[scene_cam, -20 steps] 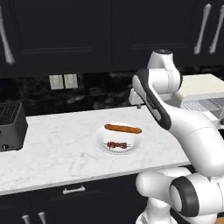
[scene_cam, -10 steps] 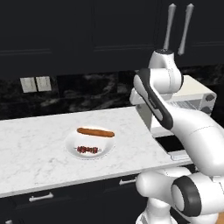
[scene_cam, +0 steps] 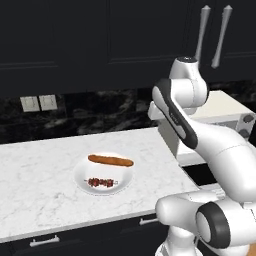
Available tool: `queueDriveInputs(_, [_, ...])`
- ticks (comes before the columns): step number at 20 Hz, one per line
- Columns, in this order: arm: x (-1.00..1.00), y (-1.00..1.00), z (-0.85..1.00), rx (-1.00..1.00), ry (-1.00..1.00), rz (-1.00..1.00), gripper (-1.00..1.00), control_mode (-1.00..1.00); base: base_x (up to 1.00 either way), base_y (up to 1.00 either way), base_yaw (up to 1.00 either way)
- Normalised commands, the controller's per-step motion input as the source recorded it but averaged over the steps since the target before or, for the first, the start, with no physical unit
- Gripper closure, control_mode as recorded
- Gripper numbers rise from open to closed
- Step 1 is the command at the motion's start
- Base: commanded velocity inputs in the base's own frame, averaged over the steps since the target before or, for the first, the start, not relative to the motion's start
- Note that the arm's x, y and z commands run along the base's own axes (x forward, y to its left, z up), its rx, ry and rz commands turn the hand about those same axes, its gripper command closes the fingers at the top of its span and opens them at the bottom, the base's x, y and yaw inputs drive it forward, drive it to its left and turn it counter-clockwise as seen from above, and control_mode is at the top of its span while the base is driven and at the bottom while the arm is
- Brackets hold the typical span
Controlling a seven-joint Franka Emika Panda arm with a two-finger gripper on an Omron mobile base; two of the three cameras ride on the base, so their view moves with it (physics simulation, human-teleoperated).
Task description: Pick up the kebab skewer and baguette bread, and place them inside the toaster oven. Close the toaster oven door and start by setting the timer.
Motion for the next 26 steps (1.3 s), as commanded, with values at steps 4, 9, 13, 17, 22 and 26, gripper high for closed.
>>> queueDriveInputs(4, [0.0,0.0,0.0,0.0,0.0,0.0,-1.0,1.0,0.44,-0.04,-0.02])
queueDriveInputs(9, [0.0,0.0,0.0,0.0,0.0,0.0,-1.0,1.0,0.15,-0.04,-0.01])
queueDriveInputs(13, [0.0,0.0,0.0,0.0,0.0,0.0,-1.0,1.0,0.0,0.0,0.0])
queueDriveInputs(17, [-0.02,-0.09,-0.02,0.0,0.0,0.0,-1.0,-1.0,0.0,-0.03,0.0])
queueDriveInputs(22, [-0.45,-0.89,-0.18,0.02,-0.08,0.01,-1.0,-1.0,0.0,0.0,0.0])
queueDriveInputs(26, [-0.31,-0.87,-0.16,0.01,-0.13,0.01,-1.0,-1.0,0.0,0.0,0.0])
